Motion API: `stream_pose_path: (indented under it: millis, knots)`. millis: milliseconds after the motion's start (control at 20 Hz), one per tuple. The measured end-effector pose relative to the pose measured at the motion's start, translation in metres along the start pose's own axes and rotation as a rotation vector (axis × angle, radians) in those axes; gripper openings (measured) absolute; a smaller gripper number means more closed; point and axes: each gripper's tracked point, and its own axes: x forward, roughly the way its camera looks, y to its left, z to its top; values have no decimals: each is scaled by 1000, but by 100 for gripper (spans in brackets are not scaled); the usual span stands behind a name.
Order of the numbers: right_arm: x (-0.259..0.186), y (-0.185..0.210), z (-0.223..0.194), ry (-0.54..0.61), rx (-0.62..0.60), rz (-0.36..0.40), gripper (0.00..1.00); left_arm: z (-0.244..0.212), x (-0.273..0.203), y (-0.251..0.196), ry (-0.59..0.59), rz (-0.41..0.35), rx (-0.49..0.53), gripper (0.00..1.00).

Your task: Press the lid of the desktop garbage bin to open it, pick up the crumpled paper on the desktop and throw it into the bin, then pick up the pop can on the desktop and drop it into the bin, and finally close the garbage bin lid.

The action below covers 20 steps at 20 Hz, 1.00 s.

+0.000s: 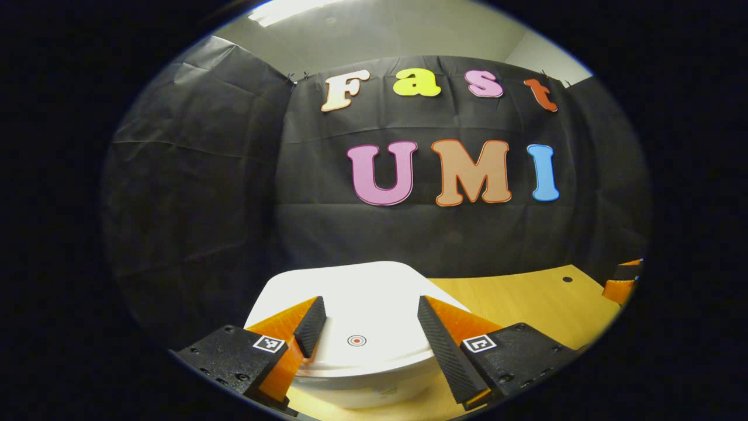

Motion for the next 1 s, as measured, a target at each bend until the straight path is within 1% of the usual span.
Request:
stream_pose_path:
  millis: [50, 150, 200, 300, 400, 450, 500, 550, 600, 700, 750, 800, 1000]
  knots:
    - [-4, -1, 10, -28, 2, -5, 98, 2, -1, 0, -3, -2, -14, 94]
    - [-14, -5, 29, -82, 4, -25, 98, 25, -8, -22, -55, -57, -53, 93]
    - [-19, -7, 38, -106, 10, -36, 98, 43, -13, -35, -104, -89, -51, 93]
    - [-33, -12, 55, -153, 26, -60, 98, 71, -18, -68, -187, -160, -14, 92]
    - [-50, -20, 68, -203, 33, -94, 98, 85, -30, -100, -245, -224, 10, 93]
    - [-58, -25, 73, -224, 33, -115, 94, 90, -36, -119, -262, -266, 3, 93]
    - [-66, -30, 76, -242, 35, -136, 94, 92, -41, -139, -275, -307, -10, 92]
    - [-74, -35, 79, -255, 38, -157, 94, 91, -48, -159, -275, -353, -29, 93]
    - [-82, -41, 80, -265, 43, -180, 98, 88, -56, -180, -269, -402, -50, 92]
    - [-98, -52, 79, -281, 50, -227, 98, 81, -68, -215, -248, -493, -79, 93]
    - [-105, -57, 76, -286, 54, -247, 94, 75, -74, -231, -233, -532, -83, 93]
    - [-111, -62, 74, -291, 59, -266, 98, 70, -78, -244, -216, -567, -79, 92]
    - [-127, -79, 62, -290, 85, -326, 98, 67, -91, -273, -204, -641, -58, 92]
